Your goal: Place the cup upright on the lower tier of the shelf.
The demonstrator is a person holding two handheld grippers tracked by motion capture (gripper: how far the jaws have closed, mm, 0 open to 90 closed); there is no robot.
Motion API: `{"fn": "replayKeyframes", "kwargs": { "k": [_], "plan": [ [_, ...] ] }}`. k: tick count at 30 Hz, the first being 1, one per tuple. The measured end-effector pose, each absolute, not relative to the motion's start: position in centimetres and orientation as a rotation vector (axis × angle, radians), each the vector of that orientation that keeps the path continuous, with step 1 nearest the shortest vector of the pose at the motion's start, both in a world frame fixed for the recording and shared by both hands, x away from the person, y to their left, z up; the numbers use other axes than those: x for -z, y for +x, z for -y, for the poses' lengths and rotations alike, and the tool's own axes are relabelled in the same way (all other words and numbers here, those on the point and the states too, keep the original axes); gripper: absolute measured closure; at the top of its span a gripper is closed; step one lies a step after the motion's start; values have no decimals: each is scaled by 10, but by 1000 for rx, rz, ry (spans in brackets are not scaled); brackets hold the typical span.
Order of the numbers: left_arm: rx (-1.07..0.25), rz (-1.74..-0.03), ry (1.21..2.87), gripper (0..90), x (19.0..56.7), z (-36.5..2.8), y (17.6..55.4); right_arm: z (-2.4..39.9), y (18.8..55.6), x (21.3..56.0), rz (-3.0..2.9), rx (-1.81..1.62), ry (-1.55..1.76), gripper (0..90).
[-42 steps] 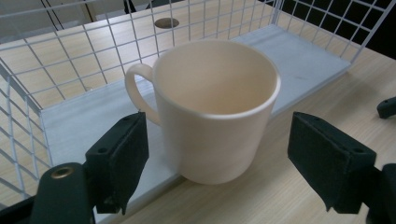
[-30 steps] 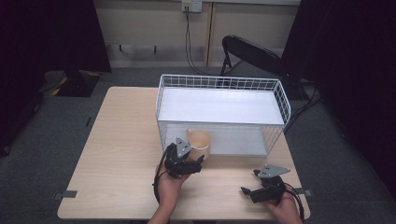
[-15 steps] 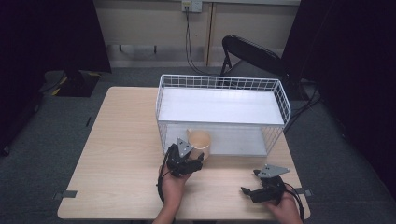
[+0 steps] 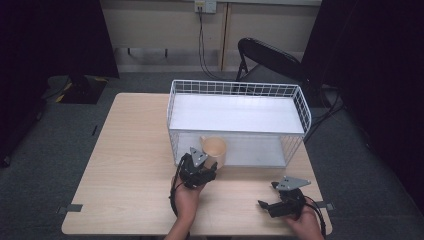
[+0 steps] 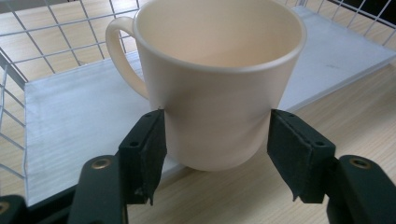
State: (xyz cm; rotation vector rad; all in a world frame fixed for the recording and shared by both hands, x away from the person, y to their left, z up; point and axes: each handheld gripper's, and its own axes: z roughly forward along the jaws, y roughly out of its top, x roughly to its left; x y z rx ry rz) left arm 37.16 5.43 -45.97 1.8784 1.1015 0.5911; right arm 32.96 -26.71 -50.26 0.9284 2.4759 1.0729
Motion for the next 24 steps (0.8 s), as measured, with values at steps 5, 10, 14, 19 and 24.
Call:
{"fn": "replayKeyframes", "kwargs": {
  "k": [5, 10, 14, 19, 24],
  "plan": [
    [-590, -1112, 1876, 431, 458, -53, 372, 267, 330, 503, -2476, -1073, 929, 117],
    [-597, -1108, 1870, 446, 458, -52, 372, 267, 330, 503, -2476, -1073, 928, 117],
    [-605, -1101, 1875, 479, 458, -52, 372, 267, 330, 503, -2476, -1073, 928, 117],
    [-603, -1104, 1877, 503, 457, -51, 373, 267, 330, 503, -2476, -1073, 929, 117],
    [-598, -1110, 1873, 519, 458, -50, 373, 267, 330, 503, -2476, -1073, 929, 117]
  ]
}}
